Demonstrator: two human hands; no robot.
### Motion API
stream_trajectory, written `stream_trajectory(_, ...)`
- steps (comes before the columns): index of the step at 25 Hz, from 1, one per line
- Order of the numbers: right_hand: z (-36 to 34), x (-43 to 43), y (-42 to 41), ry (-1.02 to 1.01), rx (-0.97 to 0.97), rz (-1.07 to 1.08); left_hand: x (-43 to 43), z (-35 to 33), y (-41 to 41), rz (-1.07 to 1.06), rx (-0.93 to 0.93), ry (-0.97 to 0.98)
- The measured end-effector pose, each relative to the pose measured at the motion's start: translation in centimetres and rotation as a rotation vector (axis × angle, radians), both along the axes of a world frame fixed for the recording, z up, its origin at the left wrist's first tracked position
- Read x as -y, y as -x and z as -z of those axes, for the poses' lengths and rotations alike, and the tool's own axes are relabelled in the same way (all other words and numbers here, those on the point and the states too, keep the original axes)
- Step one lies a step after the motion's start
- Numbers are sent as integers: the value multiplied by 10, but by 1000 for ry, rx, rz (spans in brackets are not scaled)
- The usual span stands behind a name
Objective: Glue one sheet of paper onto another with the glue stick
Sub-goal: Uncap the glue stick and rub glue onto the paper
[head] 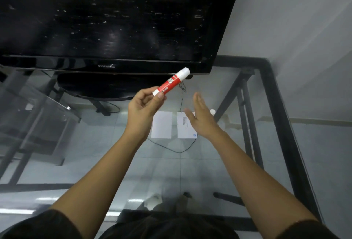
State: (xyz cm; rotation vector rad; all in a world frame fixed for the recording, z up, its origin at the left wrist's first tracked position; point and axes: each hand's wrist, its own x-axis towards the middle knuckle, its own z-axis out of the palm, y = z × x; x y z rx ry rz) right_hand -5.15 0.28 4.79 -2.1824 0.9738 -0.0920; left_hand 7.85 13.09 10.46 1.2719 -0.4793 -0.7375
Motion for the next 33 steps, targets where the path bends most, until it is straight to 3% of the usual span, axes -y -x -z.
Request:
stream_trajectory(3,52,1,10,145,-331,-191,-5,11,-5,-27,-16,-31)
stream_trajectory(6,79,1,15,231,-476,-269,-12,21,-7,-42,-29,-54)
stream_trajectory(15,96,-42,57,199,-475,-258,-17,57,8,54,-124,-105)
stream_trajectory(17,102,-54,67,187,-444,-226,-21,72,14,94,-236,-86)
stream_trajectory(23,109,-53,71,197,-331,-146,-14,103,24,-2,-840,-8)
stream_trajectory(27,111,-48,77,137,-334,-195,1,109,25,-50,-971,-94)
stream_trajectory(29,112,-46,79,115,-330,-201,2,109,27,16,-793,-185)
stream_trajectory(30,111,-46,79,102,-315,-199,0,109,29,105,-560,-264)
stream_trajectory(33,109,-45,81,56,-259,-174,-18,115,30,462,451,-493)
